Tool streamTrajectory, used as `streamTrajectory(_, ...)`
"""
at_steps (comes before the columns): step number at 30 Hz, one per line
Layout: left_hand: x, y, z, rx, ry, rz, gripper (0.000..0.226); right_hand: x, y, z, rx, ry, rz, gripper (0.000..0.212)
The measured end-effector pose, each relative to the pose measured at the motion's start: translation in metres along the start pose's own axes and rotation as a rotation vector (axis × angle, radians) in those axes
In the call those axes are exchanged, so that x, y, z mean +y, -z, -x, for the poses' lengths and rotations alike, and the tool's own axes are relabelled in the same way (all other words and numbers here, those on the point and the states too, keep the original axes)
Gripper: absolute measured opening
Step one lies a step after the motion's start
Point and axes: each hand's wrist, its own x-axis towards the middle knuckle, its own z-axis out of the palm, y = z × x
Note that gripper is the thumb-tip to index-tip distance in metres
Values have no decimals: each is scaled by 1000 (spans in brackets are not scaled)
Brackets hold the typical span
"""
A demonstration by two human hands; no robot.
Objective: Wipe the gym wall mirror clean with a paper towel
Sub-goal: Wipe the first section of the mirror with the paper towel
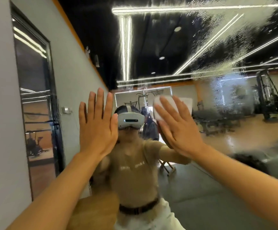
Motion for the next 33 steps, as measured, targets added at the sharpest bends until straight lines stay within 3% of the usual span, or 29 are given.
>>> streamTrajectory(5,2,1,-1,0,7,0,64,20,15,-123,9,-173,16,55)
streamTrajectory(9,1,1,-2,-25,19,18,65,12,12,-138,27,-219,54,53)
streamTrajectory(12,2,3,-2,-30,15,56,64,-14,2,-83,1,-90,-4,54)
streamTrajectory(17,-3,9,3,-33,-47,172,64,-41,-11,39,-175,316,14,50)
streamTrajectory(23,-20,19,34,-18,-63,204,64,-16,-4,21,-270,590,71,47)
streamTrajectory(25,-30,21,47,-5,-21,201,67,-5,-2,-12,-265,516,69,50)
streamTrajectory(31,-57,22,75,25,147,172,67,7,21,-143,-42,-110,59,49)
streamTrajectory(33,-65,20,83,34,178,162,64,-3,12,-150,10,-201,76,50)
